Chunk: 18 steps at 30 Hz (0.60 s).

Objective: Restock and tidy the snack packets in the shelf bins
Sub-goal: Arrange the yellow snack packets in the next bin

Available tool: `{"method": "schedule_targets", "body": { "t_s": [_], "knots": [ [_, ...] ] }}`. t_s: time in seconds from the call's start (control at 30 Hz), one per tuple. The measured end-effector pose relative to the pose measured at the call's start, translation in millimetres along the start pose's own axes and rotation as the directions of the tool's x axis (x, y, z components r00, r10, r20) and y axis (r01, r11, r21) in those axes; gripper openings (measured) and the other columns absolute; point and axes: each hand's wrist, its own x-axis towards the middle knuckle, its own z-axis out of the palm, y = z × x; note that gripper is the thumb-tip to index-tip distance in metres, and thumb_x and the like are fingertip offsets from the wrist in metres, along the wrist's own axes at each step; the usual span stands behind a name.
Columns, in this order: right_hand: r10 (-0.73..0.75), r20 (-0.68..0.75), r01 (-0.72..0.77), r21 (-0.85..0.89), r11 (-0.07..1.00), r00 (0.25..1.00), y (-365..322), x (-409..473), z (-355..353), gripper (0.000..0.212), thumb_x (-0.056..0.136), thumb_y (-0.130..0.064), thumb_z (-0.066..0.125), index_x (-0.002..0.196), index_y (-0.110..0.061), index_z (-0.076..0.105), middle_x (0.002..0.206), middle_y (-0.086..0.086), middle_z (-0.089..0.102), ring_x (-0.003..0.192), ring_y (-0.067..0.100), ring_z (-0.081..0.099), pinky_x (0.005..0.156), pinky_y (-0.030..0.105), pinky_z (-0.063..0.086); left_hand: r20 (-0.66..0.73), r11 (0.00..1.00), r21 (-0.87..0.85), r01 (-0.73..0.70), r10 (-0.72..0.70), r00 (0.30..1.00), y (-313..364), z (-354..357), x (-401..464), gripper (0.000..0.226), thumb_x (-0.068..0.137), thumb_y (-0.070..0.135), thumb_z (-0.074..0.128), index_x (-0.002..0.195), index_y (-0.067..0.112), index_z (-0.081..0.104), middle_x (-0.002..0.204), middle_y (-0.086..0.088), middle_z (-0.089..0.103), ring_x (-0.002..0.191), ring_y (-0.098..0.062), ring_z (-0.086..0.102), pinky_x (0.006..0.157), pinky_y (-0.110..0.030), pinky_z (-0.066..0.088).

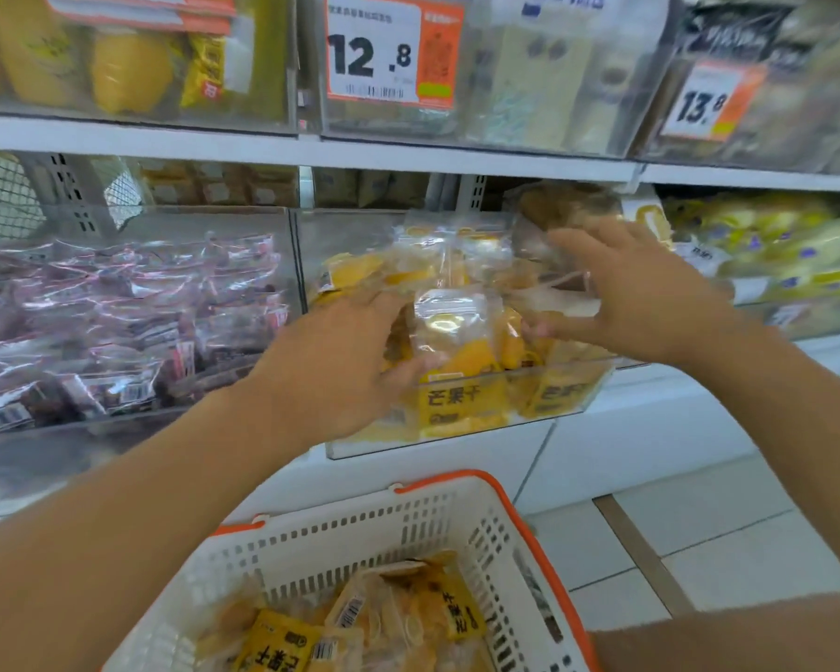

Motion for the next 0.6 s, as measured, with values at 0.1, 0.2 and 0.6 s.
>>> {"method": "schedule_targets", "body": {
  "t_s": [0.1,0.2,0.6],
  "knots": [
    [0.044,0.245,-0.085,0.157,0.984,0.968,28.6,-2.2,14.0,0.087,0.07,-0.05,0.085,0.146,-0.033,0.046,0.142,-0.003,0.054,0.131,0.024,0.044,0.102,0.033,0.033,-0.026,0.947,-0.311,0.074,-0.086,0.996,0.0,17.7,23.2,0.079,0.08,0.066,0.065,0.145,0.033,0.034,0.133,0.011,0.051,0.114,-0.013,0.056,0.095,-0.038,0.051],
    [0.013,0.273,-0.079,0.232,0.969,0.962,47.4,12.5,13.8,0.076,0.072,-0.04,0.087,0.14,-0.035,0.055,0.133,-0.006,0.06,0.127,0.02,0.049,0.097,0.03,0.036,0.082,0.913,-0.384,0.137,-0.114,0.99,-0.6,36.0,49.6,0.091,0.077,0.057,0.076,0.15,0.035,0.026,0.132,0.009,0.052,0.112,-0.012,0.056,0.097,-0.038,0.05],
    [-0.032,-0.027,0.035,0.098,0.995,0.999,38.8,33.1,35.5,0.023,0.092,-0.022,0.068,0.069,-0.024,0.07,0.063,0.005,0.06,0.066,0.032,0.058,0.063,0.038,0.052,-0.142,0.875,-0.444,0.191,-0.279,0.95,10.3,66.4,85.6,0.022,0.084,0.006,0.074,0.071,0.019,0.062,0.073,0.0,0.065,0.063,-0.013,0.059,0.053,-0.019,0.043]
  ]
}}
